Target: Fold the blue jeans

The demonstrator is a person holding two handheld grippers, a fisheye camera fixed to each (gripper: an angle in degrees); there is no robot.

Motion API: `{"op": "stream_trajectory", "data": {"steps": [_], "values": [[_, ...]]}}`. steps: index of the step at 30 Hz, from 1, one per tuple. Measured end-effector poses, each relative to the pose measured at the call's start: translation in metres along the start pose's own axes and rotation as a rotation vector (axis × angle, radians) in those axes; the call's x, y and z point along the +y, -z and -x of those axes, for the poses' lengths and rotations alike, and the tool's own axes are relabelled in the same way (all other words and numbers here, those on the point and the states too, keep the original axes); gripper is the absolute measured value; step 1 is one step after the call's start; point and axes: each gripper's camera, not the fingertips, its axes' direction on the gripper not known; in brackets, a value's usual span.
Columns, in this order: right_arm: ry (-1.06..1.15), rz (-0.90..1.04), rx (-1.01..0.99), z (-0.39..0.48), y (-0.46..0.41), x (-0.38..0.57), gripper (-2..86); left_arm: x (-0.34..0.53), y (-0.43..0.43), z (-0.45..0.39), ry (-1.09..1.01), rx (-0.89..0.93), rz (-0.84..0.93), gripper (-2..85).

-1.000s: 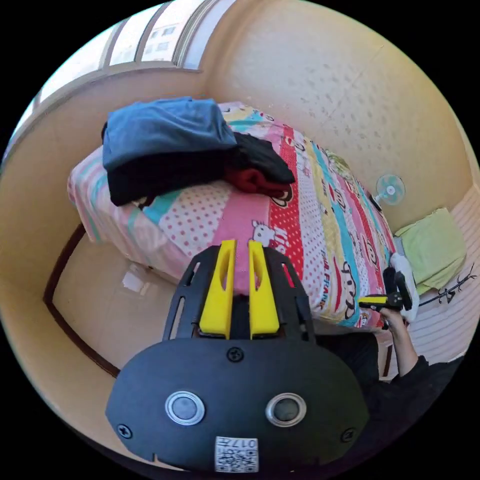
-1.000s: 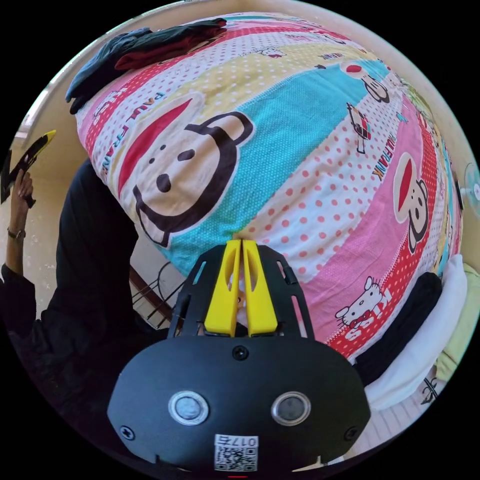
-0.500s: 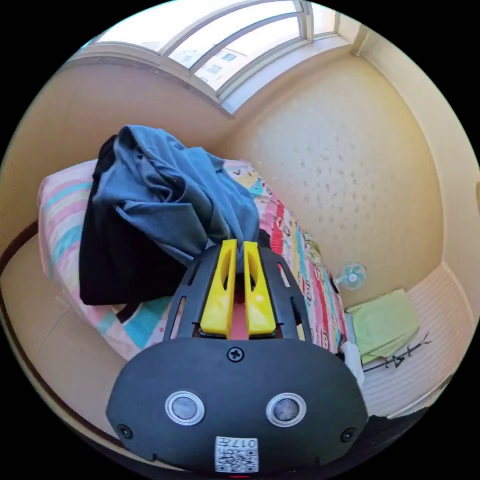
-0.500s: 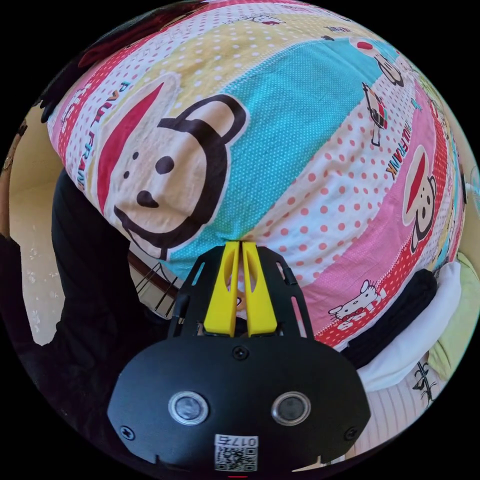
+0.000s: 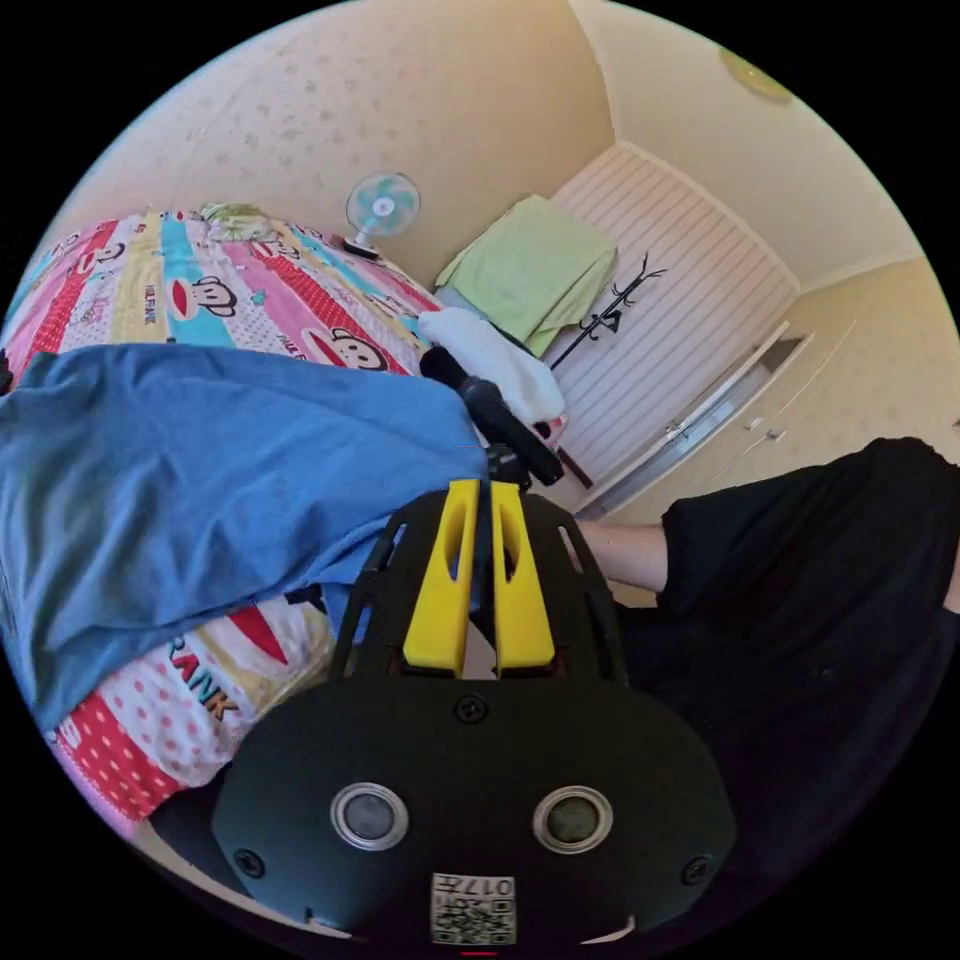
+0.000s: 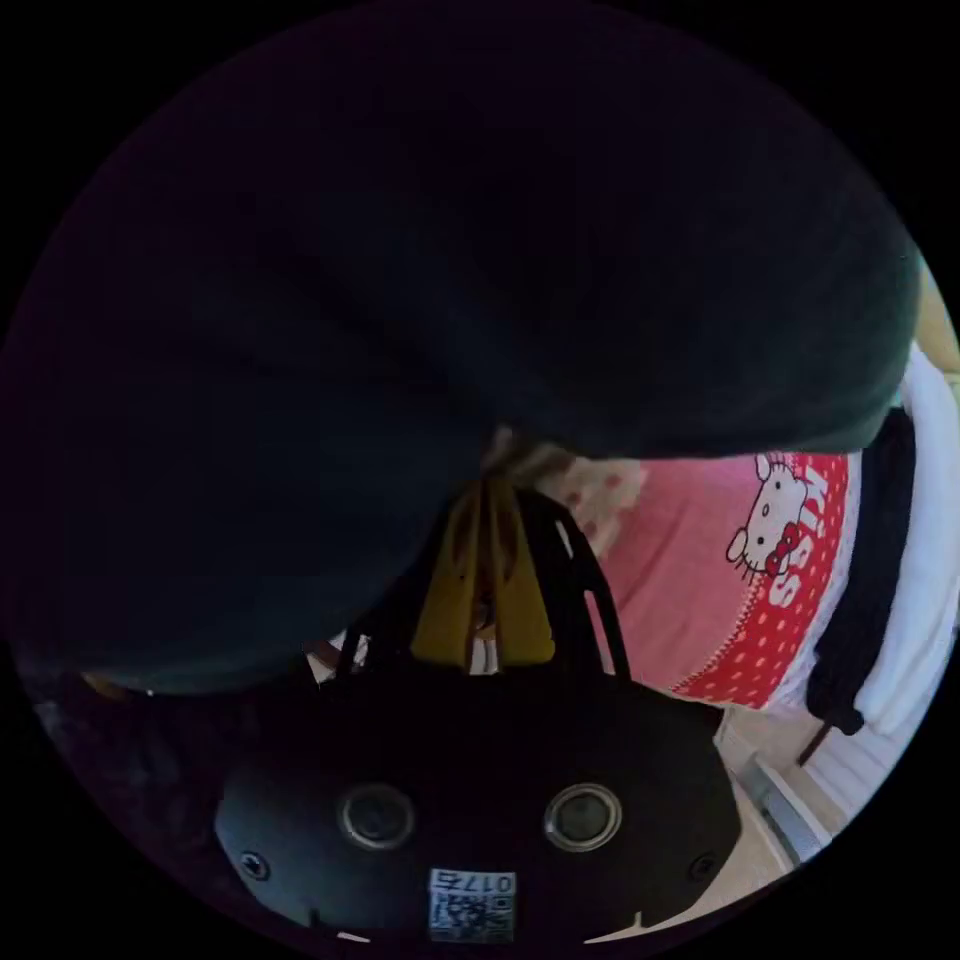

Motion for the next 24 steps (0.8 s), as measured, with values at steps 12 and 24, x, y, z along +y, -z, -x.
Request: {"op": "stream_trajectory", "data": {"steps": [12, 24], "values": [[-0.170, -0.071, -0.185, -0.088, 0.010, 0.134, 1.1, 0.157, 0.231, 0.166, 0.900, -0.366, -0.541, 10.8], [-0.038, -0.238, -0.025, -0.014, 0.046, 0.149, 0.8, 0.042, 0.153, 0.147, 0.617, -0.139, -0.566, 3.8]]}}
